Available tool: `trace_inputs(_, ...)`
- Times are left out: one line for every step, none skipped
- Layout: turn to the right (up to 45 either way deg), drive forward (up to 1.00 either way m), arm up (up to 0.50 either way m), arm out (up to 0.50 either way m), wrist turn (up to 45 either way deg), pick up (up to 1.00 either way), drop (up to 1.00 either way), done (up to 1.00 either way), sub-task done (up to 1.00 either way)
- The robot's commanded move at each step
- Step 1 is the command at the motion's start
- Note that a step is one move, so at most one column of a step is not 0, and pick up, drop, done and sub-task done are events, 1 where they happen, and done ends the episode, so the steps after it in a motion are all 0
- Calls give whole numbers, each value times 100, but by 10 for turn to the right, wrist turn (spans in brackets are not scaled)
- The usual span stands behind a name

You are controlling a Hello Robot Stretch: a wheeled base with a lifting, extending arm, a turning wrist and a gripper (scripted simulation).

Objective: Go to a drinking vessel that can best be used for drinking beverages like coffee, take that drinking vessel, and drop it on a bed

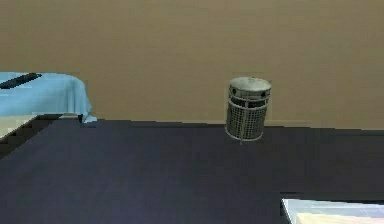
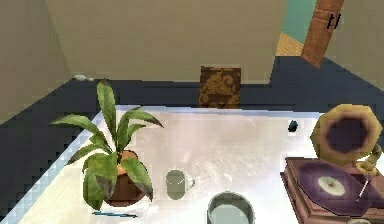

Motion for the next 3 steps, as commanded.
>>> trace_inputs(0,0,0,22,0,0,0,0,0)
trace_inputs(0,0,0,0,450,0,0,0,0)
trace_inputs(0,0,0,0,450,0,0,0,0)
